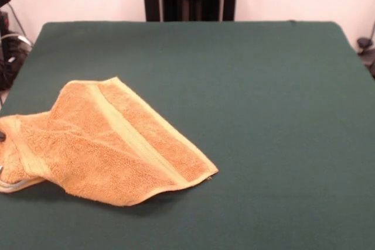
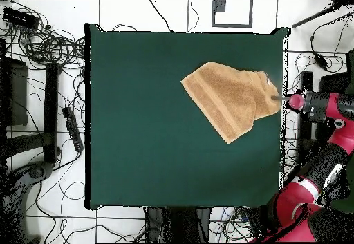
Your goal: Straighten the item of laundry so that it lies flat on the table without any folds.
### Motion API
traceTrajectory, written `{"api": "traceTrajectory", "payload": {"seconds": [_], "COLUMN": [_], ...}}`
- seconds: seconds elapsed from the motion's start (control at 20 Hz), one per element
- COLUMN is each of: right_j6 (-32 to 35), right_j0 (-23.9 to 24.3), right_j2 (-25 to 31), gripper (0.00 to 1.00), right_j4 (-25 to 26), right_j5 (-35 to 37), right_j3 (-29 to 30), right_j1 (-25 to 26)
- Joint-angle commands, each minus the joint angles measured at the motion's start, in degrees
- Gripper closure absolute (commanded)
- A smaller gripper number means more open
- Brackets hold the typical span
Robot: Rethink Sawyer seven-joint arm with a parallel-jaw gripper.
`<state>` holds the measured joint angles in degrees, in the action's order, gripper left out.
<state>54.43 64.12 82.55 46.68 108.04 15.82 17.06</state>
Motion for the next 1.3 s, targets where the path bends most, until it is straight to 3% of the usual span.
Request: {"api": "traceTrajectory", "payload": {"seconds": [0.05,0.55,0.8,1.0,1.3], "right_j6": [-10.2,-3.7,-0.8,0.4,8.8], "right_j0": [3.0,7.2,12.2,13.3,15.0], "right_j2": [-9.7,-13.0,-15.6,-17.3,-18.8], "gripper": [1.0,1.0,1.0,1.0,1.0], "right_j4": [-3.4,-11.5,-15.0,-16.2,-17.0], "right_j5": [-5.4,-14.1,-19.2,-21.3,-33.6], "right_j3": [10.9,20.8,31.2,35.1,44.0], "right_j1": [-3.8,-5.0,-7.2,-8.0,-10.2]}}
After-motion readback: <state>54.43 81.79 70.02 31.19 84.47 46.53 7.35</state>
